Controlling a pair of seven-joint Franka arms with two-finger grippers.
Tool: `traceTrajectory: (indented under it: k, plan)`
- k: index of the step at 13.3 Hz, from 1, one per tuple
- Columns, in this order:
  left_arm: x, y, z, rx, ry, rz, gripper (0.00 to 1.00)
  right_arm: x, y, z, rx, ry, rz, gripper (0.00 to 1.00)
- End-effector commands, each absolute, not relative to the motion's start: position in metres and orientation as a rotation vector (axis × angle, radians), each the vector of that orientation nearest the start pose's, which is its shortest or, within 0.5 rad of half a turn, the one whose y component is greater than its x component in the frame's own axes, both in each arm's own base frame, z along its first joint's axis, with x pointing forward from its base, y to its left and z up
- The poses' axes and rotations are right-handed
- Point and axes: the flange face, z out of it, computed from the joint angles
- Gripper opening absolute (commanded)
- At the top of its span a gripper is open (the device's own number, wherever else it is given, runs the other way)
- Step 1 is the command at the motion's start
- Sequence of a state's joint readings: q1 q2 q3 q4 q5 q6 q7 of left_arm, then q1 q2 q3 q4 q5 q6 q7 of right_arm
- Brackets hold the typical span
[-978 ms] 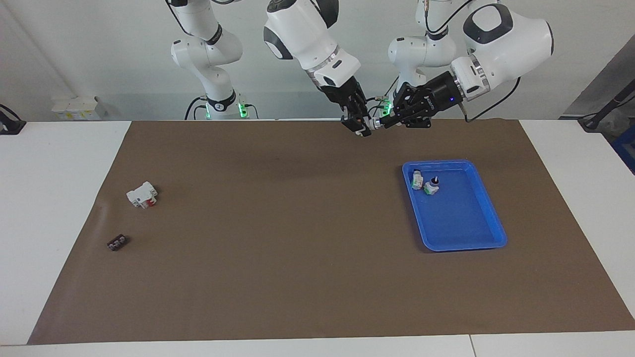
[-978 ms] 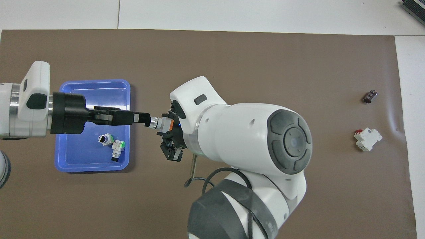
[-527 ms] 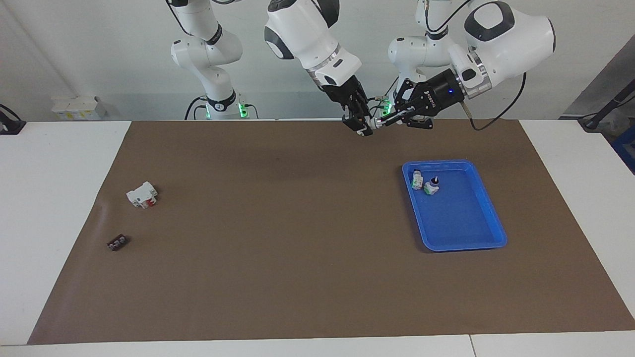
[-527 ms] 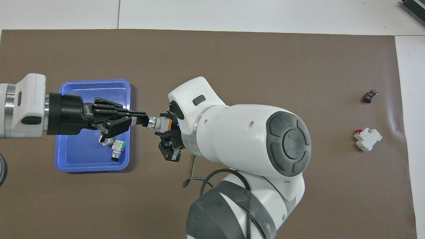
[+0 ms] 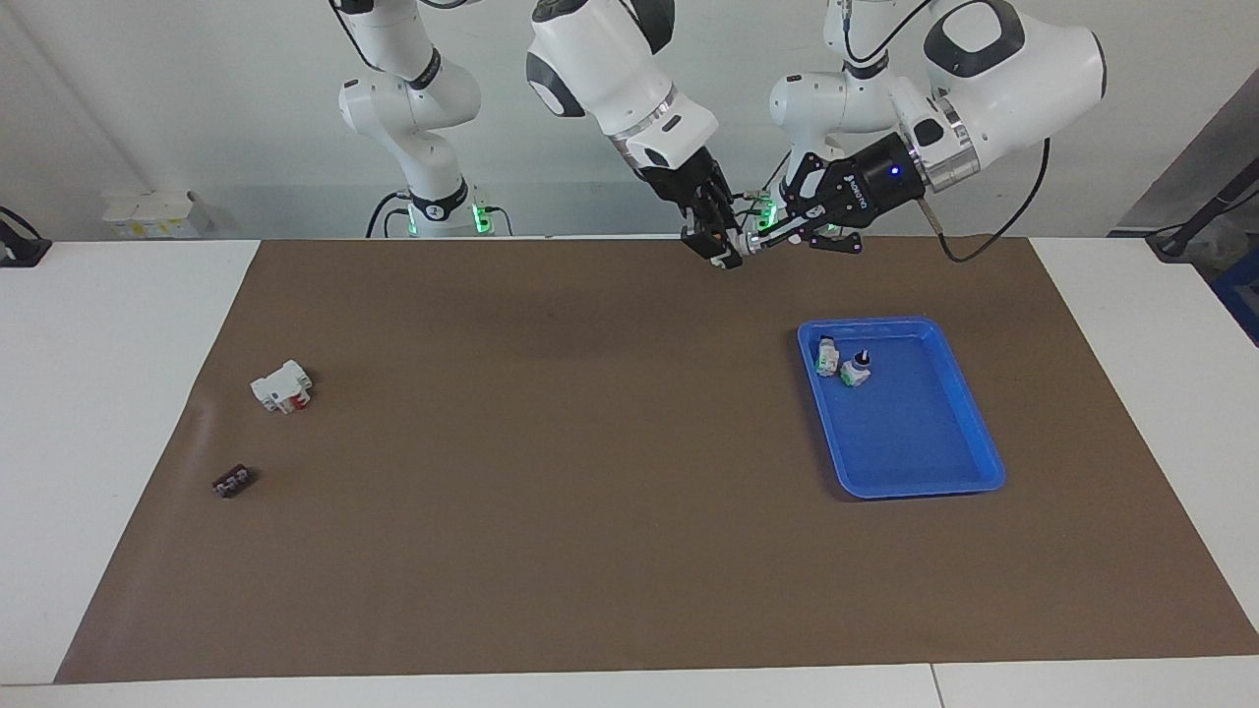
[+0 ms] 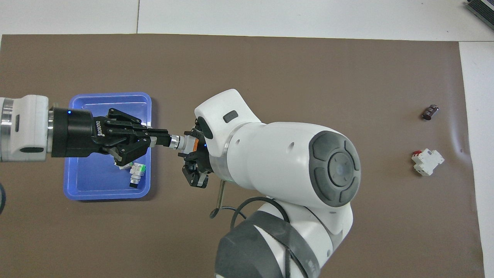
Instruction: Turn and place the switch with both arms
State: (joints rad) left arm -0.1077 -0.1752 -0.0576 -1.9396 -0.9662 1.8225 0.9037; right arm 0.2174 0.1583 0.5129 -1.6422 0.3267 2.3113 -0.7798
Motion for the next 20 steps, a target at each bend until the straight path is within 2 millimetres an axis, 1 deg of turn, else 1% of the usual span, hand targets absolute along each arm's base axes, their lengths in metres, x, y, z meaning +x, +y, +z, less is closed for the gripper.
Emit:
traceTrajectory:
  k: [1, 13, 14, 16, 18, 19, 20]
  plan:
    - [0.497, -0.137, 0.603, 2.056, -0.948, 0.522, 0.00, 0.500, 0.409, 0.586, -2.170, -1.633, -0.721, 0.00]
    - [0.501, -0.141, 0.605, 2.081, -0.934, 0.552, 0.00, 0.500, 0.409, 0.586, -2.173, -1.626, -0.720, 0.00]
    - [0.501, -0.141, 0.604, 2.081, -0.933, 0.550, 0.00, 0.501, 0.409, 0.585, -2.179, -1.620, -0.717, 0.99]
    - [0.501, -0.141, 0.604, 2.082, -0.931, 0.549, 0.00, 0.501, 0.408, 0.585, -2.180, -1.619, -0.718, 1.00]
    - [0.501, -0.140, 0.603, 2.092, -0.929, 0.541, 0.00, 0.506, 0.400, 0.584, -2.198, -1.601, -0.708, 1.00]
    - [0.502, -0.139, 0.601, 2.134, -0.946, 0.525, 0.00, 0.509, 0.392, 0.589, -2.213, -1.590, -0.714, 1.00]
    - [0.503, -0.137, 0.598, 2.182, -0.963, 0.520, 0.00, 0.519, 0.376, 0.592, -2.243, -1.556, -0.726, 1.00]
